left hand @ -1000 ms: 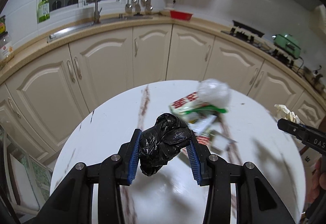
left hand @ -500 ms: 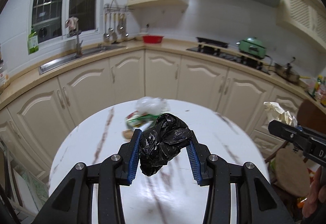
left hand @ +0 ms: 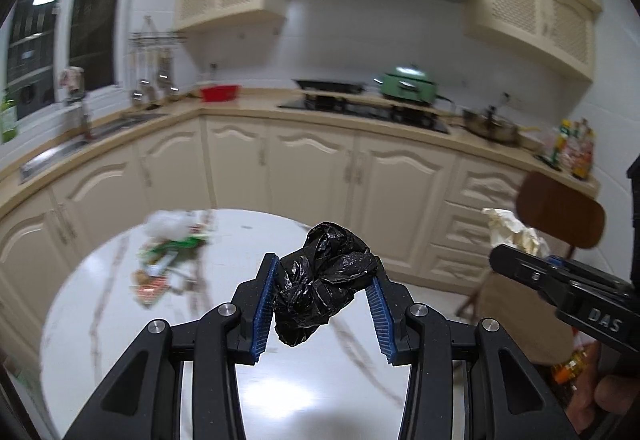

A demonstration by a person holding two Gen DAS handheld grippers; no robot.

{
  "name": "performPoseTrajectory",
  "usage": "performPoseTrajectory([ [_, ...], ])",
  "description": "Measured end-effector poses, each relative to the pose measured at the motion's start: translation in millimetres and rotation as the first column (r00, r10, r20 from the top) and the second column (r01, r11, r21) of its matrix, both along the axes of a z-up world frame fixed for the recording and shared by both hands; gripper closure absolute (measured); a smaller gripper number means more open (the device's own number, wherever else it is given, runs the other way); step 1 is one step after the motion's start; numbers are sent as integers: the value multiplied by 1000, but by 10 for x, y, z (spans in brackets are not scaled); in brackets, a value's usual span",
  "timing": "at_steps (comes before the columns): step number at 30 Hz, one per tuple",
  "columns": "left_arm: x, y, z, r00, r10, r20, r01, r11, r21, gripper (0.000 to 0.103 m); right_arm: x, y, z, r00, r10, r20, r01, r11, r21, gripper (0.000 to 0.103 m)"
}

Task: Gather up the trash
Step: 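Carry the black bag and white paper over the blue bin, then open both tools over the blue bin to drop the bag and paper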

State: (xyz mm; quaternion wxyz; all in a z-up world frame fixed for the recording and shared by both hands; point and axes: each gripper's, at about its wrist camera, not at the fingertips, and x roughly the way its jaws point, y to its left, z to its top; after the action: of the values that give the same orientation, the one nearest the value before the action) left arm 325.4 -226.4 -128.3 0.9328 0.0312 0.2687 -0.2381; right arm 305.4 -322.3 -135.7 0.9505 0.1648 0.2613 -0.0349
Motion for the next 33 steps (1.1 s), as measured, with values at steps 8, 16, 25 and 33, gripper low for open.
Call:
performPoseTrajectory([
  [8,198,-829,-311,976,-193,-101,199,978,54,64,-346,-945,-521,976,-189,-106,197,978,64,74],
  [16,547,-1732,-711,929,-300,-219,332,935,128,64,-485,-1703,-1220,927,-279,-249,315,941,120,74],
  [25,1159,-2610,-1498,848,-301,-435,428,875,228,64,-398,-2252,-2226,863,-260,-433,374,905,202,74],
  [33,1633,-3199,-1823,819,-252,-515,436,858,273,61,-314,-2454,-2752,826,-222,-518,394,885,249,73],
])
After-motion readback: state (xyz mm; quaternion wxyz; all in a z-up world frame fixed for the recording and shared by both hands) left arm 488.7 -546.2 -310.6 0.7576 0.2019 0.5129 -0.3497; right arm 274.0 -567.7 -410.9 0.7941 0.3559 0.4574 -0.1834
